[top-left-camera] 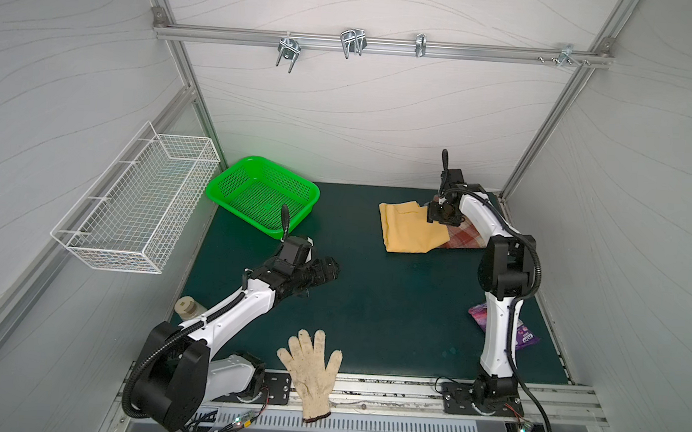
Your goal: Fold and stack the skirts
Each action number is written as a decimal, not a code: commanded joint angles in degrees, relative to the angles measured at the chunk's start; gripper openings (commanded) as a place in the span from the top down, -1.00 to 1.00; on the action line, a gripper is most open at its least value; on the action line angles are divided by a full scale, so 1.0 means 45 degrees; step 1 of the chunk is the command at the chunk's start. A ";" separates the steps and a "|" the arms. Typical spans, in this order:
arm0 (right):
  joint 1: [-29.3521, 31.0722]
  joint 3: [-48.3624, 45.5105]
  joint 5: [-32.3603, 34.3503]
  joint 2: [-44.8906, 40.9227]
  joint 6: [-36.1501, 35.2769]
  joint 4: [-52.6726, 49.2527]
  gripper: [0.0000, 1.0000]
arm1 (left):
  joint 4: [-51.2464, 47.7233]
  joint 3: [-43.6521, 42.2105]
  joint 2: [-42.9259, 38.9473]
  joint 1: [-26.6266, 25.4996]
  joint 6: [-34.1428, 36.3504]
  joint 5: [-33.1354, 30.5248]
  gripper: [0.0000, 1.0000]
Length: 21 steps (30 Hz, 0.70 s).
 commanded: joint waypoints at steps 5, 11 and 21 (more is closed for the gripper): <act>0.0033 0.0302 -0.1338 -0.1240 0.0406 0.0185 -0.99 | 0.0170 0.2443 0.1863 -0.0669 0.0275 0.0370 -0.98; -0.0018 -0.1742 -0.2022 -0.3057 0.1695 0.1142 -0.99 | 0.0617 0.4782 0.4585 -0.0736 -0.0042 0.1039 -0.98; -0.0250 -0.7588 -0.3857 -0.6992 0.3387 0.4676 -0.99 | -0.0288 1.0528 1.0445 -0.1213 0.0199 0.2078 -0.98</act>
